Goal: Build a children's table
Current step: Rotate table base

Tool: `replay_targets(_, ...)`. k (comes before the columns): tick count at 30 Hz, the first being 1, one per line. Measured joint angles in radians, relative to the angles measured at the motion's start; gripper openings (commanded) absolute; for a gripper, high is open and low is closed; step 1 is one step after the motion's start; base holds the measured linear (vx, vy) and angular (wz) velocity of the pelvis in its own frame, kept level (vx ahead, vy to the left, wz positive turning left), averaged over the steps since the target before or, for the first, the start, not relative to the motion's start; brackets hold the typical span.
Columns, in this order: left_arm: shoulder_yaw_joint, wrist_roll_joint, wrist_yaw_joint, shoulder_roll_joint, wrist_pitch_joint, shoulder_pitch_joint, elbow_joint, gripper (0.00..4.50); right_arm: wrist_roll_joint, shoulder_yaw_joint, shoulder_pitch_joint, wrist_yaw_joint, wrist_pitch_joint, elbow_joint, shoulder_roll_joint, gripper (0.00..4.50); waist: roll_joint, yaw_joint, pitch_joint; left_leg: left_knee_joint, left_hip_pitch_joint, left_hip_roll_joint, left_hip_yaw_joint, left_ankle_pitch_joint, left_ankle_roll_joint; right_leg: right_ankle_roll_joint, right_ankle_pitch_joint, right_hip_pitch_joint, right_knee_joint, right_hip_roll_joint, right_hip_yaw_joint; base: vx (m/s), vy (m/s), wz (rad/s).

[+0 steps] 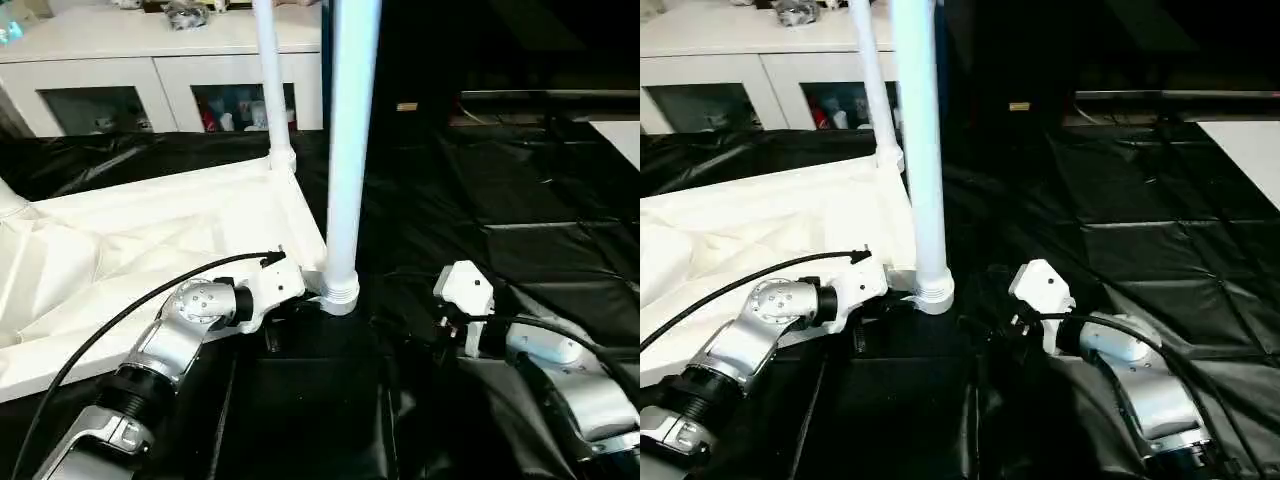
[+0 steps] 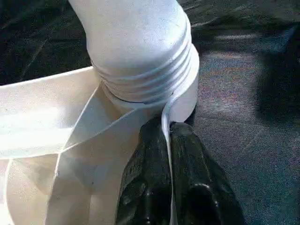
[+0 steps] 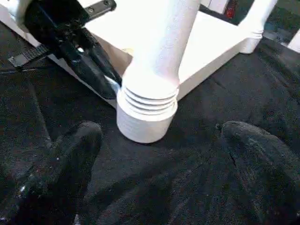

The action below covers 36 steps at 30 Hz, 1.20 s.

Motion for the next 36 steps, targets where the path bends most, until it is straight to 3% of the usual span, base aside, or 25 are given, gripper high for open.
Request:
replay_targets(3, 0.005, -0.012, -0.021, -0.001, 0.009, -0.002, 0.002, 0.30, 0.000, 0.000, 0.004, 0.001, 0.000, -0.001, 0.000, 4.50, 0.000, 0.002, 0.000, -0.001, 0.000, 0.000, 0.000, 0.000, 0.000, 0.000, 0.000, 0.000, 0.000, 0.000, 0.000, 0.000, 0.000, 0.00)
replay_targets(7, 0.033, -0.090, -0.044, -0.013, 0.064, 0.004, -0.037, 0.75, 0.000, 0.001, 0.007, 0.004, 0.000, -0.002, 0.000, 4.50, -0.005, 0.004, 0.002, 0.001, -0.001, 0.001, 0.000, 0.002, 0.001, -0.001, 0.000, -0.003, -0.001, 0.000, -0.001, 0.000, 0.000, 0.00)
replay_targets(12, 0.053, -0.107, -0.051, 0.001, 0.084, 0.002, -0.053, 1.21, 0.002, 0.004, 0.007, 0.007, -0.002, -0.004, 0.001, 4.50, -0.006, 0.003, 0.001, 0.003, -0.010, 0.000, 0.000, 0.002, 0.002, -0.001, 0.001, -0.009, -0.001, -0.001, -0.001, 0.000, 0.000, 0.00)
replay_targets(25, 0.040, -0.090, -0.107, 0.085, 0.166, 0.002, -0.046, 1.21, 0.007, 0.006, 0.007, 0.018, -0.001, -0.006, 0.003, 4.50, -0.007, 0.001, 0.001, 0.005, -0.010, 0.000, 0.000, 0.002, 0.002, -0.002, 0.002, -0.010, 0.004, -0.001, -0.001, 0.000, 0.000, 0.00)
replay_targets(26, 0.040, -0.088, -0.106, 0.087, 0.168, 0.002, -0.046, 0.92, 0.007, 0.007, 0.007, 0.019, -0.001, -0.007, 0.003, 4.50, -0.007, 0.001, 0.000, 0.005, -0.010, 0.000, 0.000, 0.002, 0.002, -0.002, 0.002, -0.010, 0.004, -0.001, -0.001, 0.000, 0.000, 0.00)
replay_targets(29, 0.037, -0.088, -0.109, 0.090, 0.169, 0.002, -0.046, 0.84, 0.007, 0.007, 0.007, 0.021, -0.001, -0.007, 0.003, 4.50, -0.008, 0.001, 0.000, 0.005, -0.010, 0.000, 0.000, 0.003, 0.002, -0.002, 0.002, -0.010, 0.006, -0.001, -0.001, 0.000, 0.000, 0.00)
replay_targets(36, 0.030, -0.090, -0.128, 0.099, 0.189, 0.003, -0.053, 0.13, 0.008, 0.010, 0.007, 0.028, -0.001, -0.007, 0.003, 4.50, -0.009, -0.001, 0.000, 0.005, -0.010, 0.001, 0.000, 0.004, 0.000, -0.002, 0.002, -0.010, 0.007, -0.001, 0.000, 0.000, 0.000, 0.00)
